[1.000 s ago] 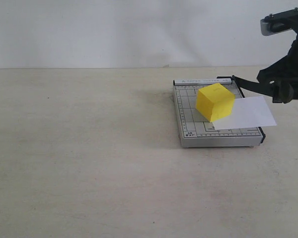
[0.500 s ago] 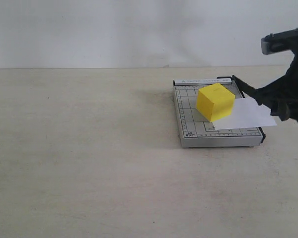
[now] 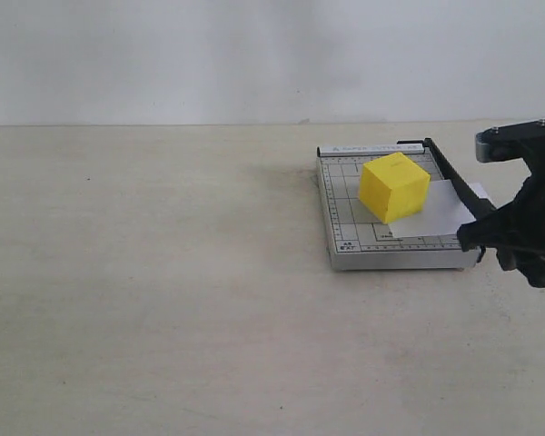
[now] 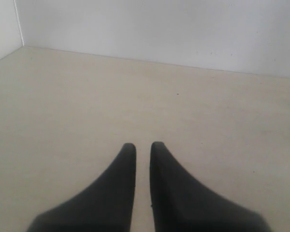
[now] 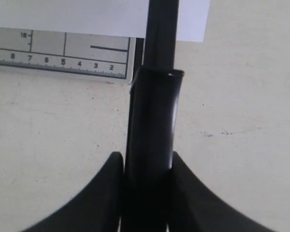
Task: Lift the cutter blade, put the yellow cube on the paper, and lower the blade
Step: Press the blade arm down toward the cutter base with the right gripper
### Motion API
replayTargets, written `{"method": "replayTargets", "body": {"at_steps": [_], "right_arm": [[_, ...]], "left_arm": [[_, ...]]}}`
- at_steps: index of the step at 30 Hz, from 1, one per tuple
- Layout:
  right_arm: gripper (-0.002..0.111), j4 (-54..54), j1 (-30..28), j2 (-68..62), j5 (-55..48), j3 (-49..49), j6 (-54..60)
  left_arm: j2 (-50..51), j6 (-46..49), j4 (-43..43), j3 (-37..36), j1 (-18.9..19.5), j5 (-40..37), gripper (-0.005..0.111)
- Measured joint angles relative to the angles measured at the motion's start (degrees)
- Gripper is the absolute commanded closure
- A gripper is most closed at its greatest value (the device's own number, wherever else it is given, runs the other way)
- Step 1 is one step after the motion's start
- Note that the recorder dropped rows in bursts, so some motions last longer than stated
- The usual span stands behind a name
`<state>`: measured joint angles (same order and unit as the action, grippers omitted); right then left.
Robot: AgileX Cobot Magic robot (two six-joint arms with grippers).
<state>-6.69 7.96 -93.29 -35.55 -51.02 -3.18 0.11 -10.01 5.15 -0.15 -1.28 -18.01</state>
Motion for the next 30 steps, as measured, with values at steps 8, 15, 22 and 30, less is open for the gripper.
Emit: {"method": "replayTargets", "body": {"at_steps": [8,15,22,30], "right_arm": [[0.108,-0.4,0.0,0.3,5.9,4.0,-0.9],[0.108,-0.6,0.0,0.4,10.3,6.8,-1.5],[0.108,-0.6,0.0,0.5,10.8,7.1,-1.5],[0.108,-0.6,0.0,0.5,11.0,7.2,-1.7]], "left_arm": [[0.0,0.0,0.0,0.0,-0.3,0.0,0.096],[0.0,0.0,0.0,0.0,-0.8,0.0,0.096],[-0.1,0.0,0.0,0.0,-0.2,0.0,0.096],[0.0,0.0,0.0,0.0,0.0,0.0,0.096]]}}
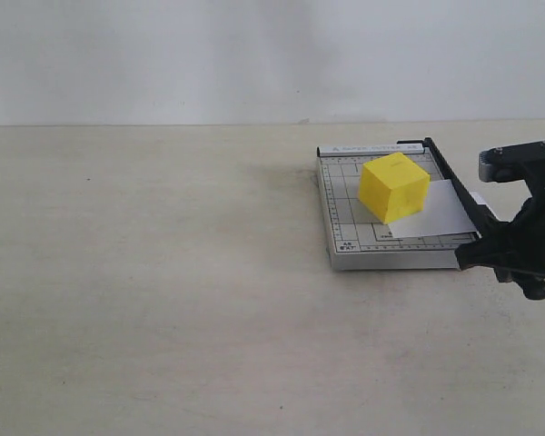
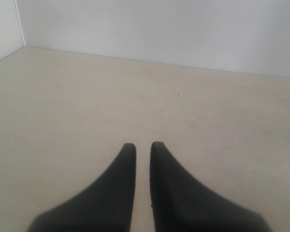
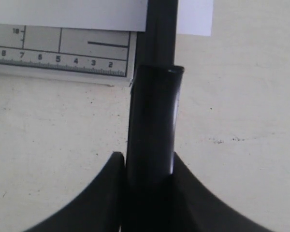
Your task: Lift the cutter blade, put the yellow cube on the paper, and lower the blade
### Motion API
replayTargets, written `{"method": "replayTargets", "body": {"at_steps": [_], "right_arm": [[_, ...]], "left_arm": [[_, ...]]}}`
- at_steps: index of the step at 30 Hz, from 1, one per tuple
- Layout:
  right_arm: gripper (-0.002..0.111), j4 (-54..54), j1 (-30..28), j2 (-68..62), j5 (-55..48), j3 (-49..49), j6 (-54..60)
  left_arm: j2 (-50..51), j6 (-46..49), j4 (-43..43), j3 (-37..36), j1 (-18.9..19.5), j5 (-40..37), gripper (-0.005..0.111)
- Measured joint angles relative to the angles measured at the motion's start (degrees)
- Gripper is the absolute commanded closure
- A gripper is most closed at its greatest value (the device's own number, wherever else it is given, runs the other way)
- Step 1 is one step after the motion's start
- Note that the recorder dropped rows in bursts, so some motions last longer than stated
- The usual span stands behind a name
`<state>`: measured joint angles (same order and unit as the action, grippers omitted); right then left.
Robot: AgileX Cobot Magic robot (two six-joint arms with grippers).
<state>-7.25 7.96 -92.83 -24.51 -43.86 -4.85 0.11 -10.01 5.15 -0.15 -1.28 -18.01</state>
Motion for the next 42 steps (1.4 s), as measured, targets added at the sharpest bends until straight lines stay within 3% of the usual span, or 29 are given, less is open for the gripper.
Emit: {"method": "replayTargets", "body": {"at_steps": [9,14,19,21,22,24,31,33,35,42], "right_arm": [[0.108,0.0,0.0,-0.1,0.4,0.3,0.0],[0.108,-0.2,0.0,-1.9,3.5,1.9,-0.2],[0.105,-0.2,-0.1,-2.7,4.8,2.4,-0.3],[0.088,-0.2,-0.1,-2.7,4.9,2.4,-0.2],[0.067,-0.2,-0.1,-2.7,4.9,2.4,-0.2],[0.039,-0.5,-0.1,-2.9,3.9,3.0,0.3],[0.066,-0.5,0.0,7.6,2.5,3.9,1.7],[0.083,-0.2,0.0,15.0,3.1,3.9,1.8],[0.107,1.4,0.0,24.7,3.4,3.9,1.8],[0.108,10.0,0.0,50.1,10.1,8.2,6.7]], "left_arm": [[0.0,0.0,0.2,0.0,0.0,0.0,0.096],[0.0,0.0,6.8,0.0,0.0,0.0,0.096],[0.0,0.0,7.5,0.0,0.0,0.2,0.096],[0.0,0.0,3.9,0.0,0.0,0.5,0.096],[0.0,0.0,3.4,0.0,0.0,0.5,0.096],[0.0,0.0,2.6,0.0,0.0,0.6,0.096],[0.0,0.0,2.4,0.0,0.0,0.6,0.096],[0.0,0.0,2.4,0.0,0.0,0.6,0.096],[0.0,0.0,2.4,0.0,0.0,0.6,0.096],[0.0,0.0,2.4,0.0,0.0,0.6,0.096]]}}
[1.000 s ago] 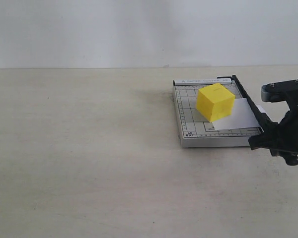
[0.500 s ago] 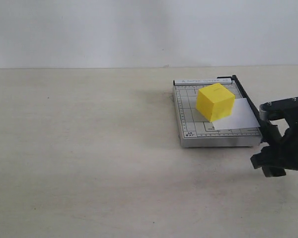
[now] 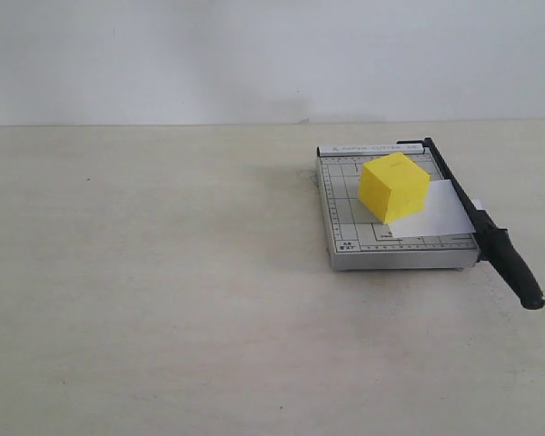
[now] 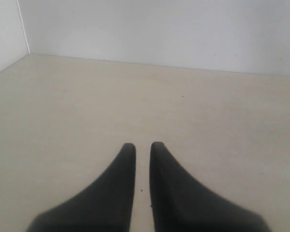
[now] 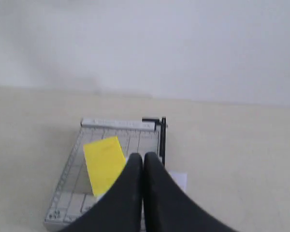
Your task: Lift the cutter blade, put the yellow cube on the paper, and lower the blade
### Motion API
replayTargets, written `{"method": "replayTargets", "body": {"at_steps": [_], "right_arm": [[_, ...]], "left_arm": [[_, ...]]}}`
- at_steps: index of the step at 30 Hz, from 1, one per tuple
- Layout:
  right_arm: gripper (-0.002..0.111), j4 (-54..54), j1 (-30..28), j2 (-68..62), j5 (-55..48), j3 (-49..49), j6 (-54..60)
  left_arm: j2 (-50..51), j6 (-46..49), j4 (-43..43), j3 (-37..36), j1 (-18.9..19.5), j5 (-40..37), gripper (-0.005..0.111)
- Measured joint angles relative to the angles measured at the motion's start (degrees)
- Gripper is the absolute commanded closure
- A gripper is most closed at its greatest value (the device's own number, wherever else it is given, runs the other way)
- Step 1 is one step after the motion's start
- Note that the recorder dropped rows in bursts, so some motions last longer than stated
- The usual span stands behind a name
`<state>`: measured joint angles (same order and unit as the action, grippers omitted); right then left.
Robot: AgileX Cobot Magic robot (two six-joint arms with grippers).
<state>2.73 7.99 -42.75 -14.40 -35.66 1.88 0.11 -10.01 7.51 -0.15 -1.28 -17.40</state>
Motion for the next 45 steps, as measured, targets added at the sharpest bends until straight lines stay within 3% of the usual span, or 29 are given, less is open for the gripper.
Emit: {"method": "replayTargets", "body": {"at_steps": [8,15,29,36,40,45], "right_arm": [[0.108,2.2,0.0,26.9,0.0,10.9,1.3],[0.108,2.6,0.0,41.7,-7.1,11.9,1.5],[0.108,2.8,0.0,42.4,-8.1,11.9,1.4],[0.108,3.4,0.0,42.4,-16.3,16.6,1.5],[0.108,4.5,0.0,42.4,-11.1,23.0,3.8],[0.108,5.6,0.0,42.4,2.8,34.9,4.1]], "left_arm": [[0.0,0.0,0.0,0.0,0.0,0.0,0.096],[0.0,0.0,0.0,0.0,0.0,0.0,0.096],[0.0,0.0,0.0,0.0,0.0,0.2,0.096],[0.0,0.0,0.0,0.0,0.0,0.2,0.096],[0.0,0.0,0.0,0.0,0.0,0.2,0.096],[0.0,0.0,0.0,0.0,0.0,0.2,0.096]]}}
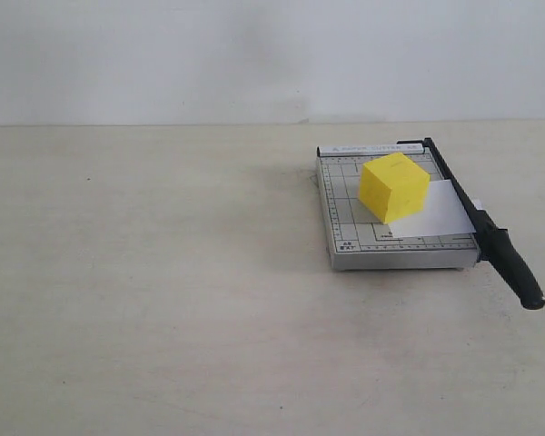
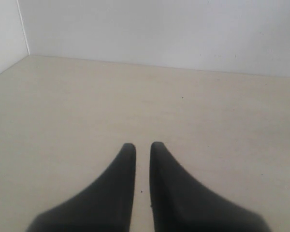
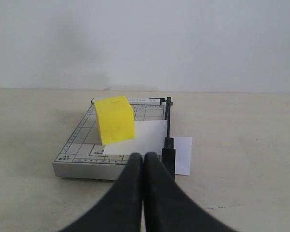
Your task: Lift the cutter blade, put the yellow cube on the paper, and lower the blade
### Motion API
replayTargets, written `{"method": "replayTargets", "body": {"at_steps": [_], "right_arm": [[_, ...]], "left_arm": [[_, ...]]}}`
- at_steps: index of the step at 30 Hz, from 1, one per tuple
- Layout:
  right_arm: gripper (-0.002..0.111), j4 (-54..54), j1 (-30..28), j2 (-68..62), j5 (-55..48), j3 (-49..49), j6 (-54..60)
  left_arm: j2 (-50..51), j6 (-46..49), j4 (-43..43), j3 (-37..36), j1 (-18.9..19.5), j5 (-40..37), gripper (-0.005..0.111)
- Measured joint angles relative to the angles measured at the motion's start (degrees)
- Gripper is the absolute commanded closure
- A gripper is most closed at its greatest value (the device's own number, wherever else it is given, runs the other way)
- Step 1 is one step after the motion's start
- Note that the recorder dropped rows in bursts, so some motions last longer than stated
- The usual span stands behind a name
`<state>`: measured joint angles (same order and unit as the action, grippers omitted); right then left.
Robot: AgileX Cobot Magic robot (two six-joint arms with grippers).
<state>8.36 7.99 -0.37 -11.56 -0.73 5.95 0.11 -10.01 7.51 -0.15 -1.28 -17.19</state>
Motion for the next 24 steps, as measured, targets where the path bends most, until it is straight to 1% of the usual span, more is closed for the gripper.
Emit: {"method": "replayTargets", "body": {"at_steps": [24], "right_arm": [[0.108,0.0,0.0,0.0,0.2,0.5,-0.8]], "left_arm": [[0.0,0.0,0.0,0.0,0.0,0.0,0.096]]}}
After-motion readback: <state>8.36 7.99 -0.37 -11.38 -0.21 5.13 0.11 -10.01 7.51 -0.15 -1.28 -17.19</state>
